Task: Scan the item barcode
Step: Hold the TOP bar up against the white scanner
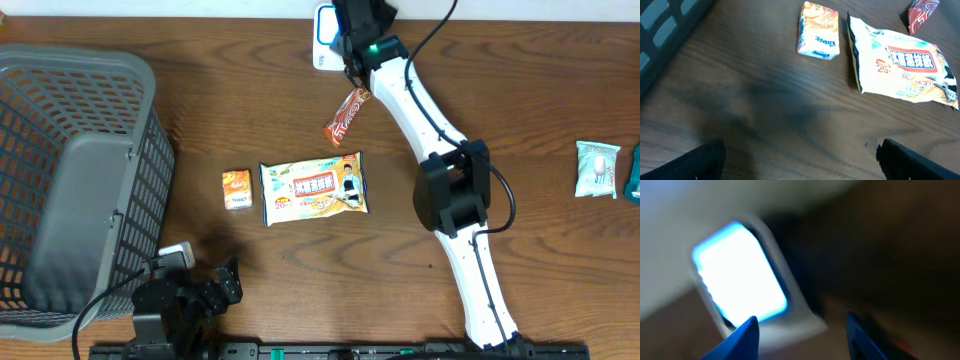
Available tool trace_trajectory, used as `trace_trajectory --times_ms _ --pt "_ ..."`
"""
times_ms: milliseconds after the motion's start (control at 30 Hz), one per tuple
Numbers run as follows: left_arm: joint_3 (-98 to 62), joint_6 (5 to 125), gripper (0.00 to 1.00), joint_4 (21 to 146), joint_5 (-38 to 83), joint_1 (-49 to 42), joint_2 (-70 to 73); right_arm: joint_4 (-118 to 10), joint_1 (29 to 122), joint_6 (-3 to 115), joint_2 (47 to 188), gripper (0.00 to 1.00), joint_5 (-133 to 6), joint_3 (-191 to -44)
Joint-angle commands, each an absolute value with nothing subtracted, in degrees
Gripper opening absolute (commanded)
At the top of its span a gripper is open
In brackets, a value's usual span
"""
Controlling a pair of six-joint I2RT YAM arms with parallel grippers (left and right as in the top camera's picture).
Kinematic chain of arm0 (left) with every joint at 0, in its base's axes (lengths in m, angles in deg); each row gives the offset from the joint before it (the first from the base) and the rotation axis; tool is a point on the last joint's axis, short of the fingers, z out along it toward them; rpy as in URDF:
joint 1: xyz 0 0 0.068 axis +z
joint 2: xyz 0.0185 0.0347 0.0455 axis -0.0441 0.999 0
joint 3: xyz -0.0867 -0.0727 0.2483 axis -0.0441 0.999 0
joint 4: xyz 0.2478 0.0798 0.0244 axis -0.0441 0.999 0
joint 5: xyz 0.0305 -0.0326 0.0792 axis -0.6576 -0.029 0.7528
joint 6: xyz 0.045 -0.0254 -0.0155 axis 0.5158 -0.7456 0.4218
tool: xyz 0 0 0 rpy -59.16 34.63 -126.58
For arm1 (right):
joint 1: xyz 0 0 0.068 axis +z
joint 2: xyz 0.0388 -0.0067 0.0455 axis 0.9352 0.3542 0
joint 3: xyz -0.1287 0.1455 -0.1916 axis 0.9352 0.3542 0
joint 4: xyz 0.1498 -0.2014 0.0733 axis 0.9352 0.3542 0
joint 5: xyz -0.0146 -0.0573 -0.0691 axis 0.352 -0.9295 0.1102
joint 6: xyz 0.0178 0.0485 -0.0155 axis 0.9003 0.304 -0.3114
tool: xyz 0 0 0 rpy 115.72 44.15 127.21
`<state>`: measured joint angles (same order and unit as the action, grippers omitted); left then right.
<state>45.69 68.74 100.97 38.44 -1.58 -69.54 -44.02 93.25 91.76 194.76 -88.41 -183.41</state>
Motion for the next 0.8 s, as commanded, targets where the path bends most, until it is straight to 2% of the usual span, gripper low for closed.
trace_trajectory --times_ms 0,433,767 --pt "45.97 69.09 0.98 102.90 38.37 -1.49 -69.82 -36.19 93.95 104.64 192.00 0.52 -86.29 -184.00" --pt "45.97 69.09 0.98 102.90 38.37 -1.49 -69.82 -24.61 94.86 104.75 195.08 0.53 -84.69 -183.32" --pt "45.97 69.09 0.98 102.90 38.37 -1.49 -69.82 -24.02 95.43 104.68 201.40 0.52 -82.68 -183.26"
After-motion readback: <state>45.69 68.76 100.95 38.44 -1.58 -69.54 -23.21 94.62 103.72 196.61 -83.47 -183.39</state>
